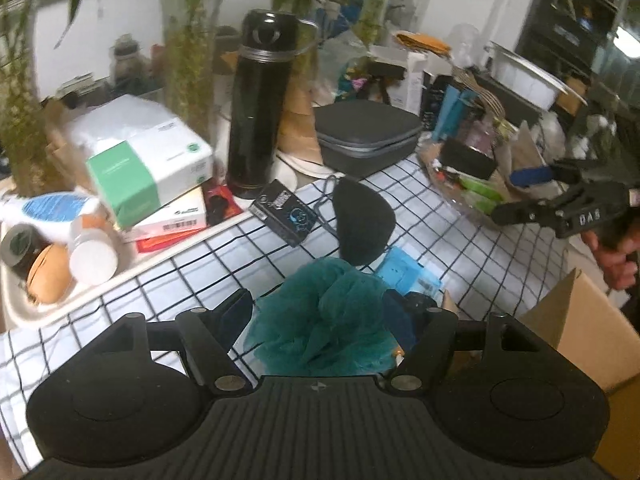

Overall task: Organize soft objects
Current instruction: 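Lower the left gripper onto the teal mesh loofah and close on it, then lift the loofah with the left gripper while the right grasps the black foam sponge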

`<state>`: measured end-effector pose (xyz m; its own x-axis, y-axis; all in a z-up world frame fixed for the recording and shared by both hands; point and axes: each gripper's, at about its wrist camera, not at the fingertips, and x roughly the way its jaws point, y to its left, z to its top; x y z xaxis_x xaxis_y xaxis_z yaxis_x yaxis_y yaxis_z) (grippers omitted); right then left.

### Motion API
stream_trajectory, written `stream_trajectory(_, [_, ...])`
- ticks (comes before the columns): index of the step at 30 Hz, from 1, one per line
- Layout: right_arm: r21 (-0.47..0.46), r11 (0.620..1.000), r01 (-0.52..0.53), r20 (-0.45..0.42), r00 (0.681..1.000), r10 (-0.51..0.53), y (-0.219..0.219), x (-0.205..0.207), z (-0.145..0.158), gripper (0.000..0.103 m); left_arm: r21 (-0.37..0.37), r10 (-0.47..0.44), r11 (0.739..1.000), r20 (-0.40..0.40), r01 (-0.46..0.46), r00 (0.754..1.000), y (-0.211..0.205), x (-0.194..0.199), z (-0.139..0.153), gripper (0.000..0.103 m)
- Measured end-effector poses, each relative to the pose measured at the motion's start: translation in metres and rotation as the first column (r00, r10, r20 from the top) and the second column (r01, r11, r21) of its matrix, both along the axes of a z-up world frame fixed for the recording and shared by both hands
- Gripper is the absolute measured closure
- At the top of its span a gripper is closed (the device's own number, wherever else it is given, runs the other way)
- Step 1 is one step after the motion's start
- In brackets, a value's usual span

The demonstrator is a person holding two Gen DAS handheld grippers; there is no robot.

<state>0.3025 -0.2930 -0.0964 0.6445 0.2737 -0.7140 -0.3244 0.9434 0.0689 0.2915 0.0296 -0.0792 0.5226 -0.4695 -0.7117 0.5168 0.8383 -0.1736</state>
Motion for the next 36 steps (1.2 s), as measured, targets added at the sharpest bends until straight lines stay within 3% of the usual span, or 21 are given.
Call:
stream_trajectory(9, [-0.003,1.000,0.020,-0.026,0.999,-0.021,-0.002,0.008,-0.005,0.000,0.009,-0.165,0.986,0.005,0.165,0.986,-0.021,0.012,-0.018,0.032])
stream_trajectory(14, [-0.009,1.000,0.019,-0.032,0.999,-0.019,-0.001,0.011,-0.007,0.000,0.032,-0.189,0.981,-0.032,0.190,0.981,-0.029,0.021,-0.034,0.034])
stream_trajectory(19, [-0.018,0.999,0.027,-0.036,0.999,-0.027,0.000,0.014,-0.009,0.000,0.033,-0.215,0.976,-0.045,0.217,0.976,-0.033,0.019,-0.041,0.070])
stream_trajectory(21, [-0.021,0.999,0.027,-0.036,0.999,-0.028,0.001,0.014,-0.009,0.000,0.025,-0.218,0.975,-0.053,0.219,0.975,-0.032,0.019,-0.040,0.079])
stream_trajectory(25, [-0.029,0.999,0.021,-0.032,0.999,-0.022,0.003,0.013,-0.009,0.000,-0.015,-0.186,0.983,-0.078,0.185,0.980,-0.025,0.021,-0.039,0.087])
stream_trajectory(32, [-0.042,0.999,0.018,-0.018,1.000,-0.019,0.004,0.010,-0.010,0.000,-0.013,-0.110,0.994,-0.073,0.110,0.991,-0.018,0.015,-0.028,0.090])
stream_trajectory(36, [-0.035,0.999,0.031,-0.028,0.999,-0.032,0.000,0.012,-0.013,0.000,-0.015,-0.015,1.000,-0.037,0.015,0.999,-0.004,0.006,-0.012,0.090])
